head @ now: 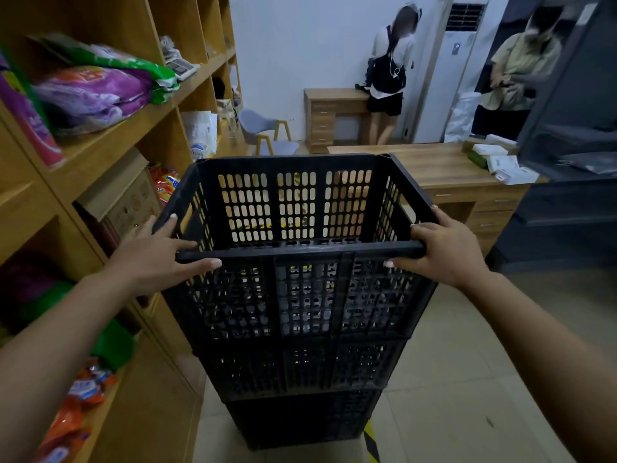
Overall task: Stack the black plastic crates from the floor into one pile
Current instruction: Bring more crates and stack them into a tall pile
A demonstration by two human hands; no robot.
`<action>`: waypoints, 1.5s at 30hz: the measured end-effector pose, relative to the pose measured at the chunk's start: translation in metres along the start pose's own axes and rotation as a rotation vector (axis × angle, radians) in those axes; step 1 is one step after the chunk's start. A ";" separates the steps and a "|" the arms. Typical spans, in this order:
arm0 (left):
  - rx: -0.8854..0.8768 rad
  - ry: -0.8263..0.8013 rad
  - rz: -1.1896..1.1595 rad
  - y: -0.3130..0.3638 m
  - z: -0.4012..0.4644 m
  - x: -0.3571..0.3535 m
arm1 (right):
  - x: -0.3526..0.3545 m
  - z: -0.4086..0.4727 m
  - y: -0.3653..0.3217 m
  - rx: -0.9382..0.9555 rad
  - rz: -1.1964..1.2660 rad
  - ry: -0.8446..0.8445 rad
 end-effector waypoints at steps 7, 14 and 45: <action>0.051 -0.043 -0.119 0.011 0.014 0.005 | 0.001 0.000 0.001 -0.068 0.090 -0.062; 0.068 -0.099 -0.088 0.018 0.009 -0.001 | 0.003 0.001 0.007 -0.103 0.133 -0.097; 0.094 -0.044 -0.033 0.009 0.017 0.002 | 0.005 -0.002 -0.002 -0.122 0.084 -0.143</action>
Point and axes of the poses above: each hand's wrist, its own z-axis towards the middle knuckle, its own x-axis out of the back of the hand, y = z × x, the point moved 7 cm from there along z, towards the middle knuckle, and after that the axes turned 12 degrees about -y, right-handed, at the moved point
